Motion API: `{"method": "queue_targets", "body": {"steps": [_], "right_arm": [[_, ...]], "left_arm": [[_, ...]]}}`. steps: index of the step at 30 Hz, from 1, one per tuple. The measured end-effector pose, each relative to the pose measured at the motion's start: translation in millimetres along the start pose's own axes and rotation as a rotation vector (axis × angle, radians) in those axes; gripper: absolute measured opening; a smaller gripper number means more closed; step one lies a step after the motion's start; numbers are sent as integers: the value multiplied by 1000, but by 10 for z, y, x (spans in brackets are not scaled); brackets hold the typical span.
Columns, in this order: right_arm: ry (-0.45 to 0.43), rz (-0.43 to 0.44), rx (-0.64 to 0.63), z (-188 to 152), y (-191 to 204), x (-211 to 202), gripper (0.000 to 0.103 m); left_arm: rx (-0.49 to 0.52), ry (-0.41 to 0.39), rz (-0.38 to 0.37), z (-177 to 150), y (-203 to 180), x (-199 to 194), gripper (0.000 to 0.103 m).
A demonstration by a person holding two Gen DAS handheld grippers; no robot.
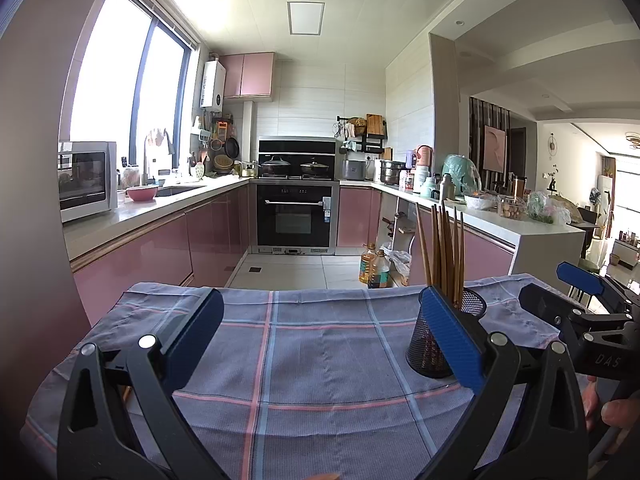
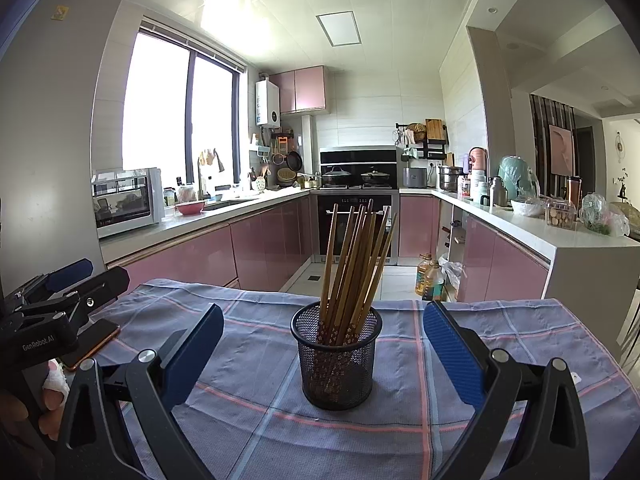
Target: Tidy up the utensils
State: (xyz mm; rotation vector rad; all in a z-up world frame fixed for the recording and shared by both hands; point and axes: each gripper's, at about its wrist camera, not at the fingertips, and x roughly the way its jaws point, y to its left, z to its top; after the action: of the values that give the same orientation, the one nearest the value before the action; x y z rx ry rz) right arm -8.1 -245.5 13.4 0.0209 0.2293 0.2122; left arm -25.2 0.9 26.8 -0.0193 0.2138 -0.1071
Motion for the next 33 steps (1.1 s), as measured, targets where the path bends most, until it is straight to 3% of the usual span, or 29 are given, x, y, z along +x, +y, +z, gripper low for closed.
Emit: {"method": "queue_targets", "body": {"steps": [33], "right_arm": [[2, -5, 13, -14, -26, 9, 97]], "left_arm": [[-3, 10, 4, 2, -17, 41, 98]]}}
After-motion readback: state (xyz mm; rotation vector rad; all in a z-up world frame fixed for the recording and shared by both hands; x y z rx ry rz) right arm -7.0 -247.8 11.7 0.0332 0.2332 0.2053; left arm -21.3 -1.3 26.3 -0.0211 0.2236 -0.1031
